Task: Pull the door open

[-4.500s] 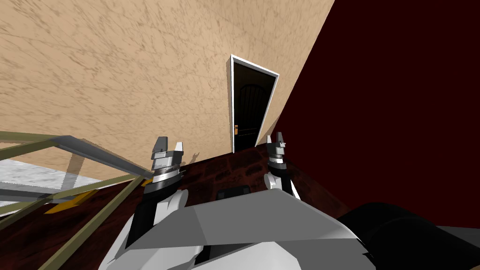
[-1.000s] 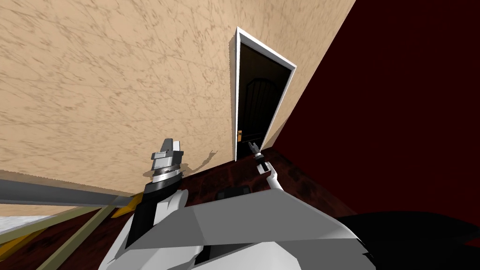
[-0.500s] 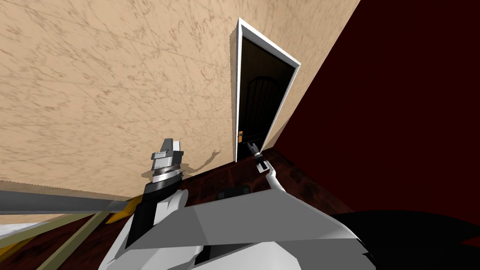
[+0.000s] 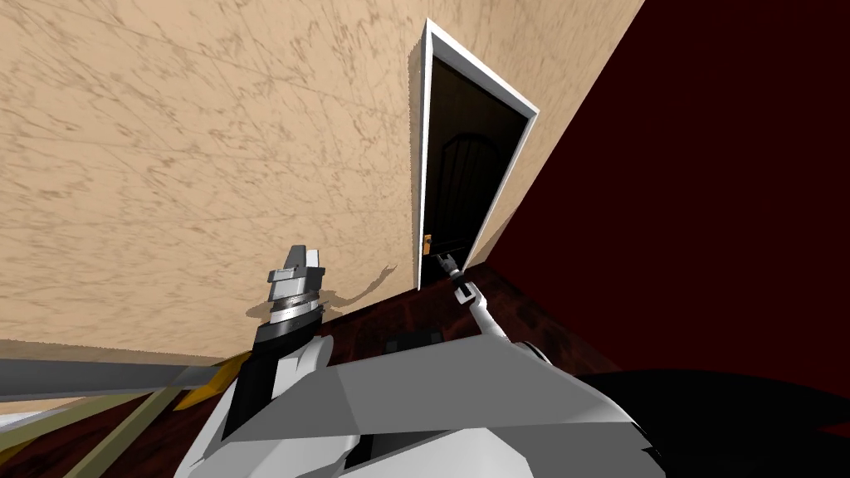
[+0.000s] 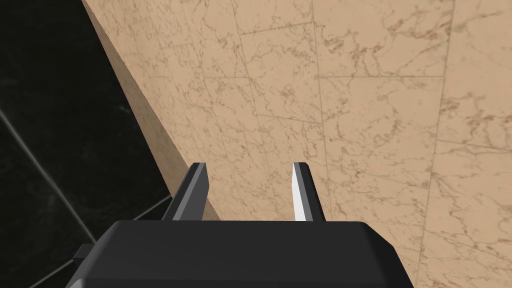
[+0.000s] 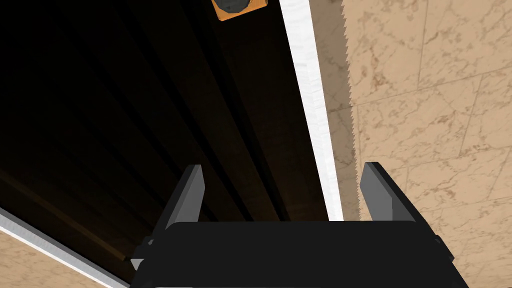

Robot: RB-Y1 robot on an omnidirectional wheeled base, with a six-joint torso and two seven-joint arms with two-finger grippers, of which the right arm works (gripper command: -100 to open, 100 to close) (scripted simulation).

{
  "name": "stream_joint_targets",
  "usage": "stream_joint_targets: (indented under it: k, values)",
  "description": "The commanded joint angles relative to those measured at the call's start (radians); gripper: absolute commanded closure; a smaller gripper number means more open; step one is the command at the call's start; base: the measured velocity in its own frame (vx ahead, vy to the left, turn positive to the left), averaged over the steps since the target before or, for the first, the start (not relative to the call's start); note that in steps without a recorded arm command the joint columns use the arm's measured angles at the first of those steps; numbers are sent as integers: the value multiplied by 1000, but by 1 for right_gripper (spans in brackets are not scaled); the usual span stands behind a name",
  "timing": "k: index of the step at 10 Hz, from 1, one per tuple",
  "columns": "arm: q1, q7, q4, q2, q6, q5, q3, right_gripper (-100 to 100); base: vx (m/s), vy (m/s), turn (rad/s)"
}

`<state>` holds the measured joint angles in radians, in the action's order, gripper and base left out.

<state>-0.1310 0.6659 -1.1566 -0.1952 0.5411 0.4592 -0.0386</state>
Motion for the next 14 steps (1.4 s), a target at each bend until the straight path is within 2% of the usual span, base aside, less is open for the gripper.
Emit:
stream_joint_targets:
  k: [1, 10, 13, 14]
  values:
    - [-20, 27, 39, -7, -1, 16, -2, -100, 103, 27, -4]
    - [-127, 145, 233, -33, 4, 86, -16, -100, 79, 18, -4]
    - [-148, 169, 272, -38, 5, 100, -18, -100, 62, 20, -3]
    - [-142, 161, 261, -38, 3, 97, -17, -100, 20, 4, 1]
